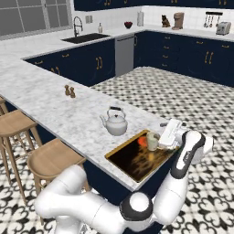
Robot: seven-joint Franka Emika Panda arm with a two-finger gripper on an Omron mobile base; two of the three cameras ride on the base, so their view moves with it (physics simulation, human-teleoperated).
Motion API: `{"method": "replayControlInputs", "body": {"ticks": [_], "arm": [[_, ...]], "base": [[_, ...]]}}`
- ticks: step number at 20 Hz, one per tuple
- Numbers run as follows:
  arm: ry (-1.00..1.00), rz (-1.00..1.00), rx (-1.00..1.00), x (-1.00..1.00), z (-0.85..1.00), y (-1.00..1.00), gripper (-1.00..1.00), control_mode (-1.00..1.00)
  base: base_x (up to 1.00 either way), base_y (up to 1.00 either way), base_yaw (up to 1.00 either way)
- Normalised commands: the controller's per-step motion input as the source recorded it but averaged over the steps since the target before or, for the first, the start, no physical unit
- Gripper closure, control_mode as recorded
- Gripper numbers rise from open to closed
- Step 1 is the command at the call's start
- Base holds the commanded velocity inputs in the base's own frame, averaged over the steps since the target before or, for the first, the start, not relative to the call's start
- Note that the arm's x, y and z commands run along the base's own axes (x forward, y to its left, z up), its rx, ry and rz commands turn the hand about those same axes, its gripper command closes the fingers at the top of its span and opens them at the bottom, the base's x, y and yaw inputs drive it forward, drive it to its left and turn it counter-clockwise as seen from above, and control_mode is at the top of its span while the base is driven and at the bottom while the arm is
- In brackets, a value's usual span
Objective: Pick the kettle from the counter and place it on the tray. Then pick the mug from the cabinet and place it on the tray. Then close the cabinet doors.
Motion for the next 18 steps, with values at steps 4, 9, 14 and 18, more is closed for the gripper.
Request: {"method": "replayControlInputs", "body": {"ticks": [4,9,14,18], "arm": [[0.06,-0.21,-0.35,0.06,0.63,0.67,-1.0,-1.0],[0.11,-0.2,-0.34,0.25,0.64,0.66,-1.0,-1.0],[0.19,-0.13,-0.33,0.42,0.62,0.52,-1.0,-1.0],[0.2,-0.02,-0.28,0.44,0.23,0.38,-1.0,-1.0]], "base": [[0.0,0.0,0.0],[0.0,0.0,0.0],[0.0,0.0,0.0],[0.0,0.0,0.0]]}}
